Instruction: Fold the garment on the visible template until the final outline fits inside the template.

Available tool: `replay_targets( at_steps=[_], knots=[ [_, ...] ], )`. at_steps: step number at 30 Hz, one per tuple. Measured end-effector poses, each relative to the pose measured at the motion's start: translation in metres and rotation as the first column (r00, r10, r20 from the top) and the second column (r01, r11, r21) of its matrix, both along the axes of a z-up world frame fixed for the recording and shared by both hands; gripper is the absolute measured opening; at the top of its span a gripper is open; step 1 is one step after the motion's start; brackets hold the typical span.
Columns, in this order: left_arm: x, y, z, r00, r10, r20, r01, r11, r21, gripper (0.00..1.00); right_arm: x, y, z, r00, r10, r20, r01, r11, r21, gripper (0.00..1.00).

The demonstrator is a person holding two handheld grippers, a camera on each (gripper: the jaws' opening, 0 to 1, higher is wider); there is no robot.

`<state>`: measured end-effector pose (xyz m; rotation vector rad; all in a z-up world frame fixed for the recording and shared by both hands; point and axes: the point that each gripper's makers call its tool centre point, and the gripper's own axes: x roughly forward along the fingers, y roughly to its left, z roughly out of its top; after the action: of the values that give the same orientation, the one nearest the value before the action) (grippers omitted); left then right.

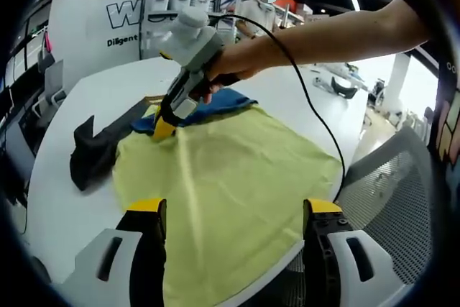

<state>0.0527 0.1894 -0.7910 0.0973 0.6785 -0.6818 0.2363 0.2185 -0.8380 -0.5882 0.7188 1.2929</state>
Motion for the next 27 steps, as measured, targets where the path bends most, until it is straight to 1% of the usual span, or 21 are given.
replay_targets(
  at_steps=[1,7,10,12,13,17,21,25,27],
  knots=[
    [0.0,0.0,0.0,1.0,0.0,-0.002,0.0,1.0,0.001,0.72,0.0,0.001,0.0,1.0,0.007,0.008,-0.007,1.0,-0.001,0.0],
    [0.0,0.002,-0.001,1.0,0.006,-0.004,-0.006,1.0,0.004,0.71,0.004,-0.002,-0.001,1.0,-0.013,0.015,0.013,1.0,-0.013,0.0],
    [0.0,0.003,-0.002,1.0,0.008,-0.006,-0.008,1.0,0.005,0.71,0.004,-0.001,-0.001,1.0,-0.028,0.003,0.028,1.0,-0.008,0.0],
    [0.0,0.003,-0.002,1.0,0.007,-0.006,-0.007,1.0,0.007,0.71,0.005,-0.001,0.001,0.999,-0.05,0.0,0.05,0.999,0.006,0.0],
    [0.0,0.003,-0.002,1.0,0.008,-0.006,-0.008,1.0,0.007,0.71,0.004,0.001,0.004,0.996,-0.079,-0.033,0.079,0.997,0.024,0.0],
    [-0.001,0.002,-0.003,1.0,0.005,-0.009,-0.005,1.0,0.009,0.71,0.007,0.003,0.012,0.992,-0.117,-0.038,0.119,0.991,0.054,0.0],
    [-0.002,0.002,-0.003,1.0,0.001,-0.012,-0.001,1.0,0.011,0.71,0.004,0.009,0.022,0.989,-0.139,-0.056,0.144,0.984,0.102,0.0],
    [-0.003,0.001,-0.004,1.0,-0.008,-0.016,0.008,1.0,0.016,0.71,0.002,0.012,0.021,0.991,-0.131,-0.039,0.135,0.987,0.091,0.0],
    [-0.003,0.002,-0.004,1.0,-0.007,-0.017,0.007,1.0,0.017,0.71,0.002,0.014,0.021,0.988,-0.148,-0.046,0.152,0.984,0.097,0.0]
  ],
)
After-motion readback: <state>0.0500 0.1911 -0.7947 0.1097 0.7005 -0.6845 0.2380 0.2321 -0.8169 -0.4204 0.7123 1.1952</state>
